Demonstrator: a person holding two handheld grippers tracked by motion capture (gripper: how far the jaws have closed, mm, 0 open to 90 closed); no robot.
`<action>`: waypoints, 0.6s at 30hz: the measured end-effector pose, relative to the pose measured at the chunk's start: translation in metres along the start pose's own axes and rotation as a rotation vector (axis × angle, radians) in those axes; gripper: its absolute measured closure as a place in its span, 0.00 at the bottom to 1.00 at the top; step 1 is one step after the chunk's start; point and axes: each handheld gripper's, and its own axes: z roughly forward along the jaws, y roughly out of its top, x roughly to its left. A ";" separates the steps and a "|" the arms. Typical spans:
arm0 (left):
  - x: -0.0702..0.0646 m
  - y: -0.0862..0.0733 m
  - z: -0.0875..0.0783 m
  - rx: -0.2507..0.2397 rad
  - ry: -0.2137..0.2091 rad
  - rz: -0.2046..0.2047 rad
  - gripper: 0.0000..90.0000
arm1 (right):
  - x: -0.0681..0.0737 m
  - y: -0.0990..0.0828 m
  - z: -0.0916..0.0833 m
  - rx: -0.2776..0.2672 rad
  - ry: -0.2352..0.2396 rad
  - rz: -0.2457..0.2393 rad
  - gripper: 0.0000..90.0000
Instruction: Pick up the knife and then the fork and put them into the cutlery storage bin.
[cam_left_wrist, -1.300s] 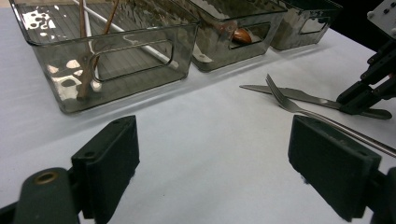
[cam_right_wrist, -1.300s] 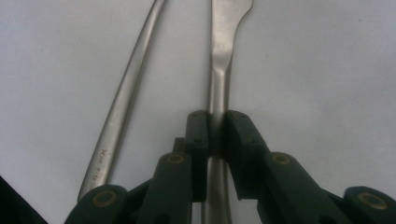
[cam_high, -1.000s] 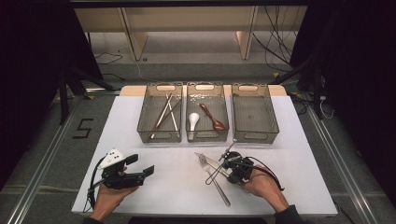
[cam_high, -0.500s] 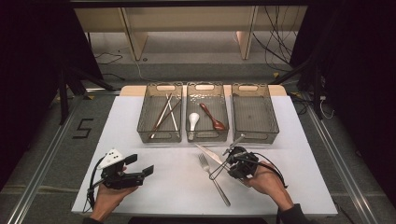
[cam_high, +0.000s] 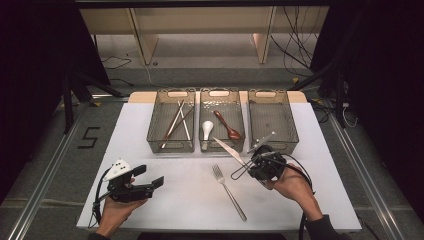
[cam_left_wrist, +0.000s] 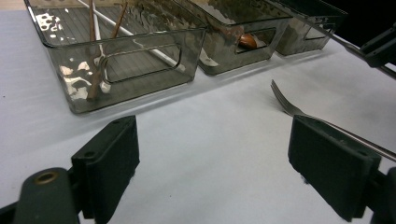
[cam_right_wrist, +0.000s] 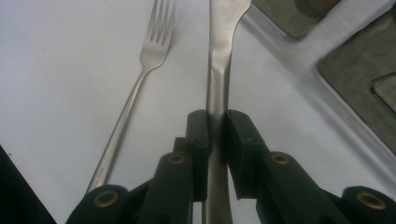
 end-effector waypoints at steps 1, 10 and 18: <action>0.000 0.000 0.000 0.001 0.001 0.000 0.18 | -0.003 0.001 -0.002 -0.015 -0.003 0.007 0.89; 0.002 0.000 -0.001 -0.007 0.006 -0.004 0.18 | -0.032 0.014 -0.017 -0.092 -0.023 0.085 0.89; 0.002 0.000 -0.002 -0.016 0.007 -0.006 0.18 | -0.059 0.027 -0.022 -0.108 -0.063 0.137 0.89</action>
